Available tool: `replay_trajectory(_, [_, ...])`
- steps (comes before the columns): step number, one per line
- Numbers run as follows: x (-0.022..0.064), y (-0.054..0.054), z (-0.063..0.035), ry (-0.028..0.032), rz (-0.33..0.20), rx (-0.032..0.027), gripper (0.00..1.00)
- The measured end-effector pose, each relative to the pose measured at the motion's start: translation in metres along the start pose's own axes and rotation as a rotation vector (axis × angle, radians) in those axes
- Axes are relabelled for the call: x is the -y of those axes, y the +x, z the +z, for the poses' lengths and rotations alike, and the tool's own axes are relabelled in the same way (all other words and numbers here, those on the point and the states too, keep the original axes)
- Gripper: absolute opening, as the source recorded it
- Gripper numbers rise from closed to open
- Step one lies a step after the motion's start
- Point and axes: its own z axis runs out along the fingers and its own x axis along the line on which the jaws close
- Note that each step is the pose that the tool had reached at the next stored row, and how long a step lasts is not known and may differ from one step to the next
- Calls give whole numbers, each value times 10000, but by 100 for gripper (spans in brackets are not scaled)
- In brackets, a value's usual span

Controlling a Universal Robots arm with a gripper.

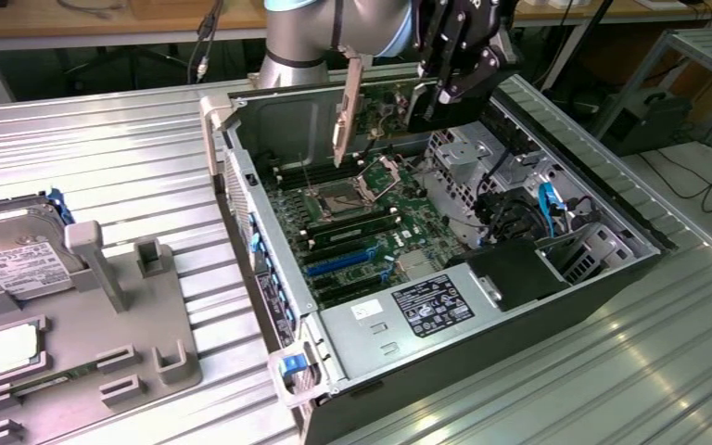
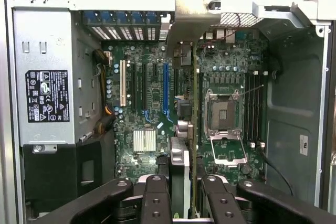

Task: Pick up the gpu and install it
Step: 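Insert the gpu into the slot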

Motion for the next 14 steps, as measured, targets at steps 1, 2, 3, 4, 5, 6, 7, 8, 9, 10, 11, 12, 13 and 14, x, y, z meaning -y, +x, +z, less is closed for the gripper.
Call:
replay_trajectory(1, [0, 1, 6, -1, 0, -2, 28])
replay_trajectory(2, [-1, 4, 15, 1, -1, 1, 28])
replay_trajectory(3, [-5, 6, 25, 3, 0, 2, 28])
replay_trajectory(4, [-16, 7, 31, 26, -2, 1, 28])
replay_trajectory(5, [-22, 9, 40, 49, -3, 3, 28])
replay_trajectory(6, [-21, 13, 45, 51, -4, 5, 28])
replay_trajectory(7, [-22, 20, 52, 51, -3, 14, 28])
replay_trajectory(8, [-22, 31, 66, 52, 3, 18, 28])
replay_trajectory(9, [-22, 33, 81, 51, 21, 17, 28])
replay_trajectory(10, [-22, 34, 95, 50, 47, 14, 28])
replay_trajectory(11, [-22, 35, 110, 46, 58, 14, 28])
replay_trajectory(12, [-23, 36, 129, 44, 63, 7, 28])
replay_trajectory(13, [-23, 37, 139, 24, 64, 8, 28])
replay_trajectory(14, [-23, 37, 146, -6, 65, 8, 28])
